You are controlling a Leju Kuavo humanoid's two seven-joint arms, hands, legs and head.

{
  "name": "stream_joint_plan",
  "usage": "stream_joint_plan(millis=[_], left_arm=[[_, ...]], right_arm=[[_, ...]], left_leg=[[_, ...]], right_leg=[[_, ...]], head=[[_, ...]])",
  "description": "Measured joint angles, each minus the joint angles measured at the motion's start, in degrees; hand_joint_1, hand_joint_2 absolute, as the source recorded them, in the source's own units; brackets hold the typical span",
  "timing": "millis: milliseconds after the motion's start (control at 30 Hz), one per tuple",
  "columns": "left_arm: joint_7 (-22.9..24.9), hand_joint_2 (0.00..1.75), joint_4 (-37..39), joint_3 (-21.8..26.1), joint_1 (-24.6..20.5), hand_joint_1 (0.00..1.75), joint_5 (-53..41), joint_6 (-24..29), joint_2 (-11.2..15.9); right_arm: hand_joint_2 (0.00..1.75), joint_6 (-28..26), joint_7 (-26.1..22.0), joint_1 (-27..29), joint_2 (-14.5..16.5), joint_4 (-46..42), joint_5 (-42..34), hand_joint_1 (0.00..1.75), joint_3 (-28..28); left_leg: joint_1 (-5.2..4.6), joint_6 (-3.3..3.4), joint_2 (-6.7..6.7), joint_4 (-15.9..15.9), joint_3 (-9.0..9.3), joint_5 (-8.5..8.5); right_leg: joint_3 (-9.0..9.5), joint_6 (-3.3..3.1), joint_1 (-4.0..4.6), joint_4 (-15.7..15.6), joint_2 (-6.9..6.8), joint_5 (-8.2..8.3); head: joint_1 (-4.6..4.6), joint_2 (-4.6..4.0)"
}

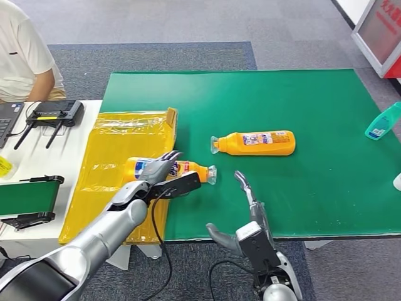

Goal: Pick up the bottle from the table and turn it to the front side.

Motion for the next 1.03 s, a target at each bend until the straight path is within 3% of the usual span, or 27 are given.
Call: stream_joint_plan(millis=[233,433,567,700,833,1033], left_arm=[[-5.1,0.00,-3.9,3.2,3.0,0.00,7.3,2.4,0.2],[-6.0,0.00,-19.5,3.5,9.2,0.00,11.4,2.1,2.0],[-5.8,0.00,-25.7,3.4,11.2,0.00,11.5,1.7,2.9],[-6.4,1.75,-28.6,3.3,12.2,0.00,12.3,1.7,3.5],[-9.5,1.75,-35.9,3.2,16.3,0.00,16.3,2.7,4.1],[-10.9,1.75,-51.1,2.9,27.8,0.00,20.1,5.2,5.3]], right_arm=[[1.75,-0.8,-0.9,1.8,0.0,0.0,0.0,0.00,-1.3],[1.75,-2.2,-1.1,3.8,0.0,-0.2,0.3,0.00,-2.1],[1.75,-2.3,-1.1,4.3,0.0,-0.5,0.3,0.00,-2.2],[1.75,-2.3,-1.1,4.4,0.0,-0.5,0.3,0.00,-2.3],[1.75,-3.0,-1.0,5.2,0.0,-0.7,0.3,0.00,-2.3],[1.75,-5.4,-0.5,8.0,0.0,-2.4,1.1,0.00,-2.7]], left_leg=[[0.00,0.00,0.00,0.0,0.00,0.00],[0.00,0.02,0.00,0.0,-0.02,-0.03],[0.00,0.02,0.00,0.0,-0.02,-0.03],[0.00,0.02,0.00,0.0,-0.02,-0.02],[0.00,0.02,0.00,0.0,-0.02,-0.02],[-0.01,0.11,0.02,0.0,-0.01,-0.24]], right_leg=[[0.00,0.00,0.00,0.0,0.00,0.00],[-0.02,0.01,0.00,0.0,0.00,-0.03],[-0.02,0.01,0.00,0.0,0.00,-0.04],[-0.01,0.00,0.00,0.0,0.00,-0.03],[-0.01,0.01,0.00,0.0,0.01,-0.03],[0.00,0.01,-0.01,0.0,0.00,-0.25]], head=[[-0.01,0.00],[0.00,0.00],[0.00,0.00],[-0.01,0.00],[0.01,0.00],[0.00,0.00]])
